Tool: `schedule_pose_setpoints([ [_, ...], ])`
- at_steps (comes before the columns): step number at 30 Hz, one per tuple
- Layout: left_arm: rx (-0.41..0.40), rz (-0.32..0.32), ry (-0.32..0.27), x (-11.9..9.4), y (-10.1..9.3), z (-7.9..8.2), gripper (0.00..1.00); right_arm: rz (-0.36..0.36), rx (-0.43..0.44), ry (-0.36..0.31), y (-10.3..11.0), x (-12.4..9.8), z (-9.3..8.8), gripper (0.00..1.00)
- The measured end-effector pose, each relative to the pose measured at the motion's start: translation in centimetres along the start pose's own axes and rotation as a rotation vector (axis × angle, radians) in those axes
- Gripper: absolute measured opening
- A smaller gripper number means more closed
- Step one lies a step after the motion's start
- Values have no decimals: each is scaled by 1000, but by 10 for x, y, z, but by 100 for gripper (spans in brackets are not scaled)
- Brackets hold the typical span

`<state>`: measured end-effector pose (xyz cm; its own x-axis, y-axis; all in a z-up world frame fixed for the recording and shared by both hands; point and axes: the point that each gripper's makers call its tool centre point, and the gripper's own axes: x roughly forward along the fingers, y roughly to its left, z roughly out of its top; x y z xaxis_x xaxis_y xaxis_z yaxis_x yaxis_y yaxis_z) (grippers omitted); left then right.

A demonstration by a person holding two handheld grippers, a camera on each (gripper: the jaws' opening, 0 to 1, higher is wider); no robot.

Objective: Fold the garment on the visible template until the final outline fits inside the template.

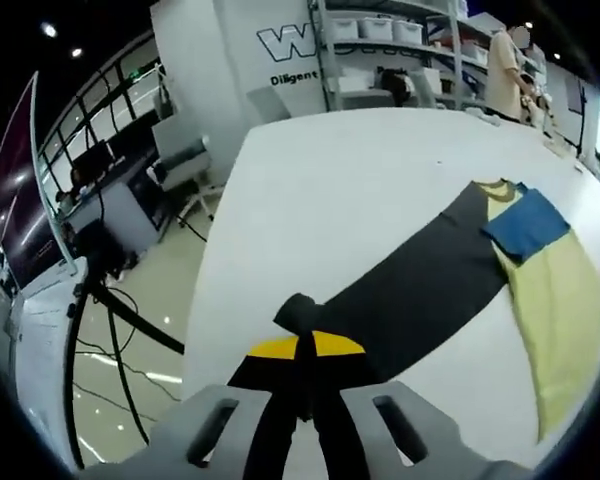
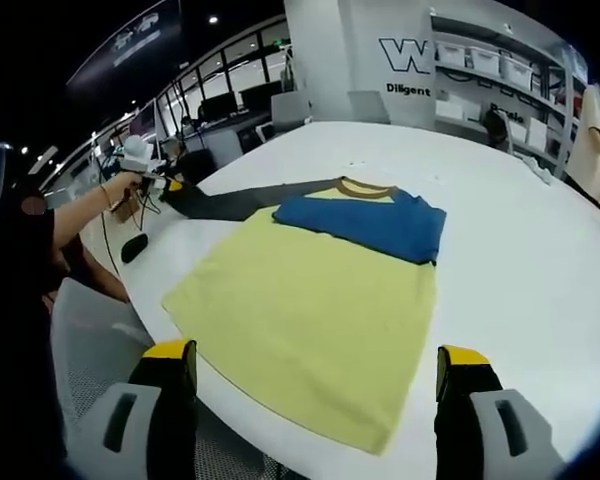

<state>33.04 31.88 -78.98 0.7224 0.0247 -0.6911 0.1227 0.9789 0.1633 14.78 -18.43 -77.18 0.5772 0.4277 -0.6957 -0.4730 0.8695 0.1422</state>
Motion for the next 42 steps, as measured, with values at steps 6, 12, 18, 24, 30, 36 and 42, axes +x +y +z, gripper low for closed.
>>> schedule_pose_setpoints([
  [6,37,-63,-17,-6,-26,18,2,11,-12,-1,3,0,1,99],
  [12,39,-123,-3,-7,-49,27,2,11,-20,-2,4,-1,2,99],
  [18,85,-173,-30,-15,-79,48,2,26,-18,-1,7,-2,1,99],
  [24,117,-229,-55,-23,-120,67,2,29,-29,6,8,-3,0,99],
  [30,181,-269,-63,-28,-155,79,2,28,-33,17,10,-4,-4,99],
  [36,210,-306,-87,-26,-173,94,2,34,-36,17,14,-5,-6,99],
  [42,208,-370,-120,-30,-206,112,2,38,-31,18,17,-4,-8,99],
])
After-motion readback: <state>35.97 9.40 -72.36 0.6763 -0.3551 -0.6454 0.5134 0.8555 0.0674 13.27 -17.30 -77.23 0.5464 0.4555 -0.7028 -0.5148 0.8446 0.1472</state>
